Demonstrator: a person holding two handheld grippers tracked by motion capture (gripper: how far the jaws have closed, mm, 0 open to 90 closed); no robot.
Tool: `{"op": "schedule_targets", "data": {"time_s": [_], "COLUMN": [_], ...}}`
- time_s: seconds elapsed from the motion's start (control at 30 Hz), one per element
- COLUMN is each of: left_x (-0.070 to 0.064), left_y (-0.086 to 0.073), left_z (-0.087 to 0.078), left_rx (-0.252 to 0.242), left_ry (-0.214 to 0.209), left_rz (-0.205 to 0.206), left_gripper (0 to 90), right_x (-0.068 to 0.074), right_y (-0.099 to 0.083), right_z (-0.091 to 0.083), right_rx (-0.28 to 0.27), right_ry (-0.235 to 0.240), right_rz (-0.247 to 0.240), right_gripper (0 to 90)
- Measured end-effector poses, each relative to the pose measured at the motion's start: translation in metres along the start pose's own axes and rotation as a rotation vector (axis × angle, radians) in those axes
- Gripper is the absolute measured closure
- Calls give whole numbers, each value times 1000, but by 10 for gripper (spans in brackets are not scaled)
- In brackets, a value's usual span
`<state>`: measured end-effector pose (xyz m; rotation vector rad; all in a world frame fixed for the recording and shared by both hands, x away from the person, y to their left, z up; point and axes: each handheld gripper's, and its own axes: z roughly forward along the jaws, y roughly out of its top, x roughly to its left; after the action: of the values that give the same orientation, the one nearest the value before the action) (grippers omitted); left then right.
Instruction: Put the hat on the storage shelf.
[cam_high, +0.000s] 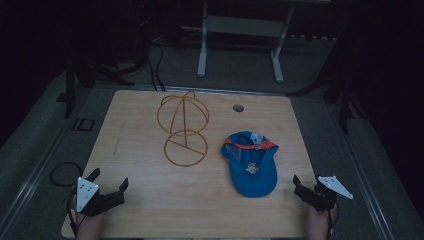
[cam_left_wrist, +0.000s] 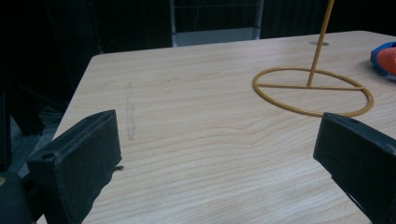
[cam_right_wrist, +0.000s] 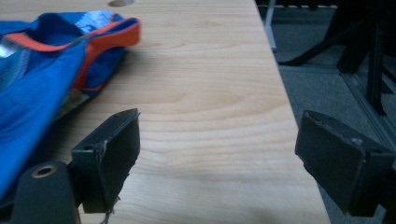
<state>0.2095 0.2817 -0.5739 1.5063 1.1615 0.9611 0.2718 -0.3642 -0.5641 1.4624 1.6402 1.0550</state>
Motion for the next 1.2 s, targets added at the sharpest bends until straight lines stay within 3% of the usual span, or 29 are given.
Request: {"op": "schedule_targets", "data": {"time_s": [0.13, 0.2, 0.3, 0.43, 0.53, 0.67, 0.8, 1.0, 1.2], "left_x": [-1, -1, -1, -1, -3, -10, -15, -19, -22], "left_y": [1, 2, 1, 1, 4, 6, 9, 9, 10], "left_z": [0, -1, 0, 0, 0, 1, 2, 3, 3], "left_rx": [-4, -15, -3, -6, 13, 71, 93, 117, 140], "left_ry": [-4, -17, -25, -24, -62, -82, -101, -114, -109], "left_rz": [-11, -25, -53, -60, -96, -85, -64, -57, -22], "left_gripper": [12, 12, 12, 12, 12, 12, 12, 11, 12], "right_x": [4, 5, 8, 10, 17, 23, 31, 39, 44], "right_y": [12, 18, 29, 39, 56, 65, 78, 93, 101], "right_z": [-1, -1, 2, 6, 12, 19, 28, 38, 52], "right_rx": [4, 0, 50, 57, 65, 100, 116, 120, 150], "right_ry": [25, 55, 98, 122, 159, 197, 230, 262, 284], "right_rz": [-37, -26, -14, -20, -69, -105, -140, -146, -135], "right_gripper": [139, 139, 139, 137, 148, 150, 149, 148, 148]}}
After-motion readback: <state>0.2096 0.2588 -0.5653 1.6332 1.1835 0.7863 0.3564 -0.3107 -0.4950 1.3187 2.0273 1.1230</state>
